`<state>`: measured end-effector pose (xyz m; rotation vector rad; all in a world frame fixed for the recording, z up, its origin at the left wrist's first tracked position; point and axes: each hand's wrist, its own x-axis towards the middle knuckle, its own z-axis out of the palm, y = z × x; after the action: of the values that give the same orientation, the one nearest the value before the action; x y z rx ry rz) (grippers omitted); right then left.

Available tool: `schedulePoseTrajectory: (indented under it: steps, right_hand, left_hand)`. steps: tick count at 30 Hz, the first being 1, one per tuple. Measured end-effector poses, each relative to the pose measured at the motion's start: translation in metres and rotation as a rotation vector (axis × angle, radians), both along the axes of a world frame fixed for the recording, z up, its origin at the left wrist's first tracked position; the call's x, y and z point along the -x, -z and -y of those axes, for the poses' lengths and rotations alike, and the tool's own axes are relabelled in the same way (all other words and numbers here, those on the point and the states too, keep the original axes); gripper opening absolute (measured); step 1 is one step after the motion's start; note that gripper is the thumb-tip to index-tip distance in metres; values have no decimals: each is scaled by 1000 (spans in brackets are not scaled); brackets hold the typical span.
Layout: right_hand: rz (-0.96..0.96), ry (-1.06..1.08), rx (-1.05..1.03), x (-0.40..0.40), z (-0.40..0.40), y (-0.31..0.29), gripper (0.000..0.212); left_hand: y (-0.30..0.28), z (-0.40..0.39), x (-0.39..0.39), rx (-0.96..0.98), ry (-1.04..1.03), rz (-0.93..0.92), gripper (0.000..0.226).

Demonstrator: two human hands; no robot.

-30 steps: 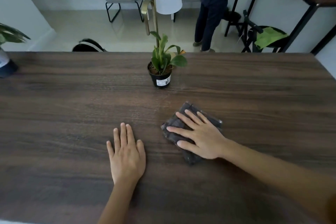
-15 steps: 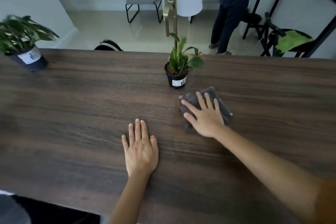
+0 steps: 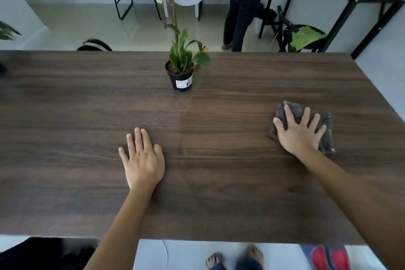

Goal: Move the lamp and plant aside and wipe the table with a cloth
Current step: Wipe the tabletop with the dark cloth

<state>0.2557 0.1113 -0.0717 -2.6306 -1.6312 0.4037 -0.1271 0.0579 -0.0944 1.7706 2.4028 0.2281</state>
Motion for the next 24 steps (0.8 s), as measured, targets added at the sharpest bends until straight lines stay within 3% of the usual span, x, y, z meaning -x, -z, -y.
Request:
schedulePoseTrajectory:
  steps: [2, 6, 9, 11, 15, 18, 20, 24]
  right_hand:
    - [-12, -86, 13, 61, -7, 3, 70]
    - [-66, -656, -198, 179, 87, 18, 62]
    - [-86, -886, -229, 161, 167, 16, 56]
    - [-63, -753, -216, 88, 190, 18, 57]
    - [128, -20, -102, -81, 203, 15, 73]
    - [11, 435, -45, -120, 170, -2, 79]
    - [-12, 434, -53, -80, 144, -1, 72]
    - [68, -163, -226, 87, 147, 23, 64]
  left_hand:
    - [0, 0, 0, 15, 15, -5, 61]
    - [1, 2, 2, 29, 61, -8, 61]
    - [1, 5, 3, 19, 165, -10, 61]
    - [2, 8, 1, 7, 286, -21, 62]
    - [5, 19, -23, 6, 523, -49, 71]
    - [4, 15, -38, 3, 543, -60, 66]
    - [3, 13, -43, 20, 520, -47, 63]
    - [5, 13, -45, 10, 526, -37, 63]
